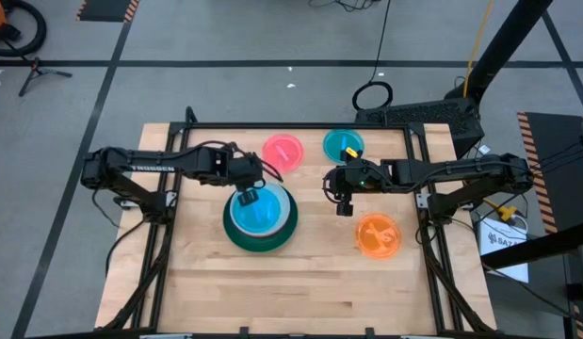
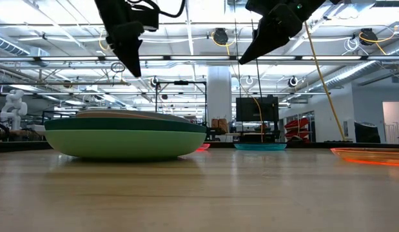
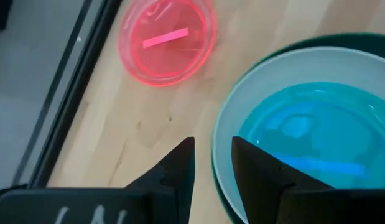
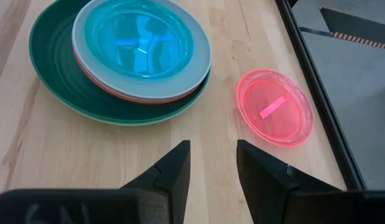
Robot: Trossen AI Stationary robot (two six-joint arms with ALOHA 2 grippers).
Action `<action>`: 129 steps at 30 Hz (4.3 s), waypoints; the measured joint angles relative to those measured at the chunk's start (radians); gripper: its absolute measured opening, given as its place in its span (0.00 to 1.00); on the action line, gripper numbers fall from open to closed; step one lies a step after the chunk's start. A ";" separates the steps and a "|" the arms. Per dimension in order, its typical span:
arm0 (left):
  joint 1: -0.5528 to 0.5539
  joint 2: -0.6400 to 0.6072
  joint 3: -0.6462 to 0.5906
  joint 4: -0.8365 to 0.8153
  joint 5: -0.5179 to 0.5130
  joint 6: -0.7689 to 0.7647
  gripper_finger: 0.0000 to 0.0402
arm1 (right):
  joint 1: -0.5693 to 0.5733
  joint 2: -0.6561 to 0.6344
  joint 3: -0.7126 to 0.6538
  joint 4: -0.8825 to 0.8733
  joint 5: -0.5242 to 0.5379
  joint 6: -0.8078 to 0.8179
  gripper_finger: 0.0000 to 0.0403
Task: Stack plastic plates
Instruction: Stack the light blue plate on top of the light blue plate
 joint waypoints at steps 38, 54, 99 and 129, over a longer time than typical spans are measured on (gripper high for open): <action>-0.072 -0.420 -0.310 0.418 -0.157 0.426 0.28 | -0.268 0.249 0.035 0.046 0.023 0.536 0.30; -0.066 -0.537 -0.311 0.376 -0.153 0.325 0.28 | -0.406 0.542 0.337 -0.215 -0.051 0.525 0.30; -0.066 -0.537 -0.311 0.350 -0.154 0.336 0.28 | -0.428 0.713 0.264 -0.115 0.192 0.602 0.28; -0.067 -0.537 -0.311 0.344 -0.153 0.333 0.28 | -0.270 0.448 0.262 -0.172 0.185 0.491 0.00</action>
